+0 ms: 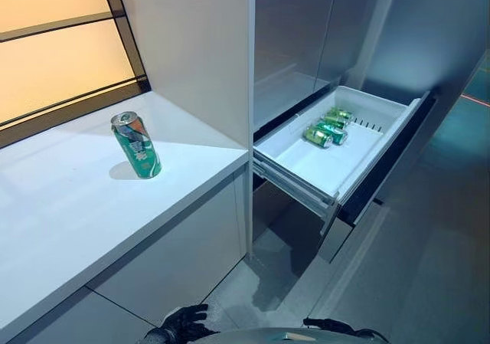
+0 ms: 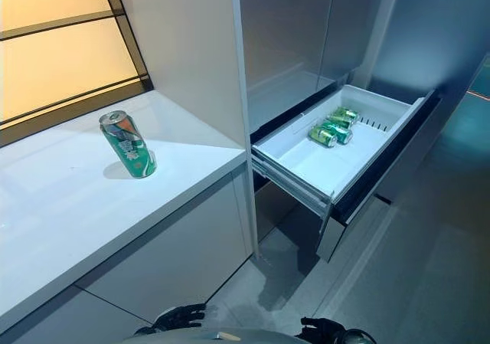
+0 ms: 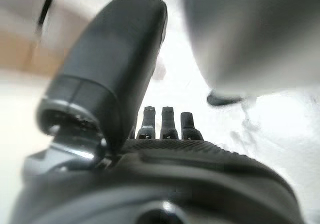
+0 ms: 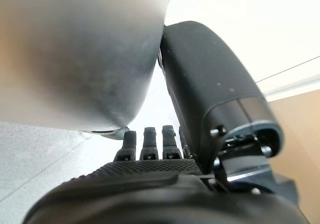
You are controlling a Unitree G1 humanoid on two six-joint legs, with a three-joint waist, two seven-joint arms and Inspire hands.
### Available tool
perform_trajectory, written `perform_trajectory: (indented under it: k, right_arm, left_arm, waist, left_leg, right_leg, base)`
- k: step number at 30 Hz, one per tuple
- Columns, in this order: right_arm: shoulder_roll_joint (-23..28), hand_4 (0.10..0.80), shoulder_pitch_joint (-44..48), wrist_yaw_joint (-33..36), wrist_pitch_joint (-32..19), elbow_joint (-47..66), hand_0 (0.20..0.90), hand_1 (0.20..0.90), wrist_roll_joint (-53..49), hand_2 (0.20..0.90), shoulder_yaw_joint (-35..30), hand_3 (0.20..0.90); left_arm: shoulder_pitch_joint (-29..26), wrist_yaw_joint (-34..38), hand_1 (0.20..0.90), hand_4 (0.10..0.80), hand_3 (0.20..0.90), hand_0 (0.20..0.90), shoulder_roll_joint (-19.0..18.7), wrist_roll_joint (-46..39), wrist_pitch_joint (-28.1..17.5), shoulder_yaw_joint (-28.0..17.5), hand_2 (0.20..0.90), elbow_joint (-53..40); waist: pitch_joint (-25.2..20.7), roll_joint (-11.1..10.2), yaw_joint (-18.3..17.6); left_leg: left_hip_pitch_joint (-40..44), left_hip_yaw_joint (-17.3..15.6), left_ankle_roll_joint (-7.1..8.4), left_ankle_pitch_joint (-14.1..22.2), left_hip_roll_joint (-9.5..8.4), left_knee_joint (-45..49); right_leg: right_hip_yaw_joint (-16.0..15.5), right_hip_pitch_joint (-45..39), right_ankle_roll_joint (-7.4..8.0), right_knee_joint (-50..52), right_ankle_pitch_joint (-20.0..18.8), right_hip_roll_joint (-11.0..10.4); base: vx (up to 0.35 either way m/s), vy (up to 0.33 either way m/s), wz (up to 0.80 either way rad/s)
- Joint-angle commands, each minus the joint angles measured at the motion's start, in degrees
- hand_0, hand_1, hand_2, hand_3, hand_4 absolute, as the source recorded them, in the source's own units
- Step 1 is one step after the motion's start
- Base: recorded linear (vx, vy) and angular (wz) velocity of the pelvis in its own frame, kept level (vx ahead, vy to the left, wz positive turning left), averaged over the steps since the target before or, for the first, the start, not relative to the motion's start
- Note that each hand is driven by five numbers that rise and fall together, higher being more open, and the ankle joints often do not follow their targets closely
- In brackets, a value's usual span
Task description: Put drinks into fridge and close the fridge
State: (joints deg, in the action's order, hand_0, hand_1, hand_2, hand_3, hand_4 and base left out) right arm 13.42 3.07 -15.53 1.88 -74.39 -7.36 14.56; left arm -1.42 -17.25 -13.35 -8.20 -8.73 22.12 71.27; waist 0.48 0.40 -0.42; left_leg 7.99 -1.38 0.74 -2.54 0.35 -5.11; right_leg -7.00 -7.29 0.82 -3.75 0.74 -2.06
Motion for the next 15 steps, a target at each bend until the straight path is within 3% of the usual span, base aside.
perform_trajectory:
  k: [1, 6, 9, 12, 13, 15]
  right_arm:
    - [0.0, 0.8, 3.5, -2.4, 1.9, 0.8, 0.9, 0.9, 2.5, 0.9, 4.1, 0.9]
    - [0.9, 0.8, 3.5, -2.1, 4.6, 4.6, 0.9, 0.9, 1.9, 0.9, 5.4, 0.9]
    - [1.0, 0.8, 2.9, -1.3, 6.3, 7.6, 0.9, 0.9, 0.8, 0.9, 6.3, 0.9]
    - [1.2, 0.8, 1.8, -0.7, 6.9, 9.6, 0.9, 0.9, 0.2, 0.9, 6.7, 0.9]
    - [1.3, 0.8, 0.8, -0.4, 6.5, 9.8, 0.9, 0.9, 0.0, 0.9, 6.7, 0.9]
    - [1.2, 0.8, 0.1, -0.3, 5.9, 9.6, 0.9, 0.9, 0.1, 0.9, 6.4, 0.9]
  left_arm:
    - [-8.8, -15.6, 0.9, 0.8, 0.9, 0.9, 1.8, -1.8, 0.1, 6.2, 0.9, -7.7]
    - [-13.0, -24.7, 0.9, 0.8, 0.9, 0.9, 0.4, -13.6, 16.3, 10.0, 0.9, -28.7]
    - [-15.9, -27.0, 0.9, 0.8, 0.9, 0.9, -0.9, -19.3, 20.9, 10.8, 0.9, -40.7]
    - [-17.8, -28.5, 0.9, 0.8, 0.9, 0.9, -1.8, -31.1, 26.4, 8.8, 0.9, -52.0]
    - [-19.3, -26.6, 0.9, 0.8, 0.9, 0.9, -2.0, -39.6, 31.0, 6.6, 0.9, -60.6]
    - [-20.5, -25.9, 0.9, 0.8, 0.9, 0.9, -1.9, -46.8, 30.9, 4.8, 0.9, -65.8]
  waist:
    - [0.4, -0.4, -1.9]
    - [1.0, 0.1, -2.7]
    - [1.4, 0.1, -3.2]
    - [1.5, 0.0, -3.5]
    - [1.4, -0.1, -3.5]
    - [1.3, -0.2, -3.5]
  left_leg:
    - [-0.3, -3.6, -2.93, 3.6, -2.39, 0.1]
    - [-0.5, -3.8, -3.19, 3.7, -2.36, 0.1]
    - [-0.7, -3.7, -3.51, 3.5, -2.5, 0.1]
    - [-0.7, -3.6, -3.81, 3.8, -2.7, 0.1]
    - [-0.7, -3.4, -4.0, 4.0, -2.84, 0.1]
    - [-0.5, -3.3, -4.06, 4.4, -2.87, 0.1]
  right_leg:
    - [3.6, 2.3, 1.57, 1.1, -2.4, 1.0]
    - [4.6, 3.0, 1.93, 1.5, -2.9, 0.9]
    - [5.1, 3.5, 2.17, 1.7, -3.2, 0.9]
    - [5.5, 3.4, 2.27, 1.4, -3.5, 0.8]
    - [5.7, 3.2, 2.32, 1.1, -3.6, 0.7]
    - [5.8, 2.9, 2.36, 0.7, -3.7, 0.6]
  base:
    - [-0.051, 0.049, -0.29]
    - [-0.044, 0.025, -0.17]
    - [-0.04, 0.013, -0.13]
    - [-0.015, 0.01, -0.06]
    - [0.0, 0.0, 0.0]
    - [0.0, 0.0, 0.0]
